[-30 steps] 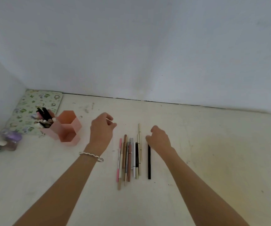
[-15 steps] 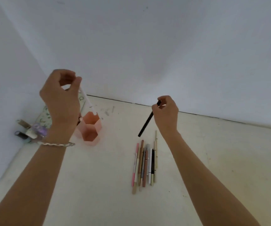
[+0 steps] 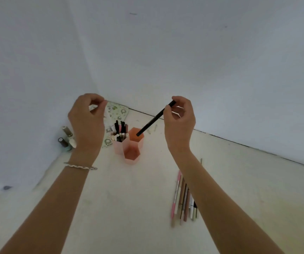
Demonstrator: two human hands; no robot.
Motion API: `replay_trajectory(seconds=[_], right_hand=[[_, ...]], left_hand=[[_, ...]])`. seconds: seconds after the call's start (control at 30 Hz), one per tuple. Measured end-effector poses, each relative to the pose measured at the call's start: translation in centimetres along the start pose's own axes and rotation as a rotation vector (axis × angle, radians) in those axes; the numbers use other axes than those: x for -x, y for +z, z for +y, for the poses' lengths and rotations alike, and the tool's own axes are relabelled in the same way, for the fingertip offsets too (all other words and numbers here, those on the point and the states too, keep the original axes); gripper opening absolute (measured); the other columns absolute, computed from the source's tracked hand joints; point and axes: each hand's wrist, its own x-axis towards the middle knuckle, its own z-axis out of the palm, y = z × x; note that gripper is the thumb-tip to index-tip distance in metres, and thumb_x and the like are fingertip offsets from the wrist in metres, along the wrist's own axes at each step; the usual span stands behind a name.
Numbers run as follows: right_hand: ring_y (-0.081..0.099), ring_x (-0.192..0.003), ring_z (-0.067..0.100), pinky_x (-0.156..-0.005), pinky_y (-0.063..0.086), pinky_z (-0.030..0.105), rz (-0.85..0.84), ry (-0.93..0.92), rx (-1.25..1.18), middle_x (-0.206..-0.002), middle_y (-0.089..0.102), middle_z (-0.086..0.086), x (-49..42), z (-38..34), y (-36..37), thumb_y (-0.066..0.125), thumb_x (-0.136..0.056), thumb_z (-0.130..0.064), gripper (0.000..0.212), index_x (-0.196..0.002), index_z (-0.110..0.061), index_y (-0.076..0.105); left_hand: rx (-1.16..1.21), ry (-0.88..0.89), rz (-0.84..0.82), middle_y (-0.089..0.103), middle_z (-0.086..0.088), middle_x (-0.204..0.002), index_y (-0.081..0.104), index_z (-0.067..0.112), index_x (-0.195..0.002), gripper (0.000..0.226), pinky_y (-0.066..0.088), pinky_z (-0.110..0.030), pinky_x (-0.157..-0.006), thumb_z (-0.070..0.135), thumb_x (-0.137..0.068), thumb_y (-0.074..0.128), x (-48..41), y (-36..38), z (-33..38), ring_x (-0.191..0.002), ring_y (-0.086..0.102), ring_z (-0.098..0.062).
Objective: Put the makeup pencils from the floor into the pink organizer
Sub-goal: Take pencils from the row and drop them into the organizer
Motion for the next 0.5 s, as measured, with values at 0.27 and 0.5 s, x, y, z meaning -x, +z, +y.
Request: replay_trajectory(seconds=[0.27,0.5], right_hand=[[0.063,-0.083,0.012,-0.071,0.051,0.017,0.022,-0.023,-0.056,-0.097,0.063,-0.002,0.5,-0.8,2.1,0.06,-0.087,-0.002,0.023,-0.105,-0.016,0.061],[0.062,-0.089,0.008,-0.078,0.052,0.016,-0.084,-0.137,-0.004,-0.102,0.062,0.001,1.6,-0.2,4.4,0.058,-0.089,0.0,0.025,-0.109,-0.014,0.061]], left_hand=[[-0.345,0.049,-0.361,0.069,0.004,-0.105,0.071,0.017,-0.11,0.023,0.039,-0.027,-0.093,0.028,-0.09,0.067,3.1,-0.3,-3.1,-0.11,0.056,-0.02],[-0.133,-0.086,-0.077,0.065,0.0,-0.108,0.057,0.016,-0.125,0.029,0.052,-0.03,-0.085,0.015,-0.097,0.047,1.9,-2.6,-3.1,-0.095,0.06,-0.015]])
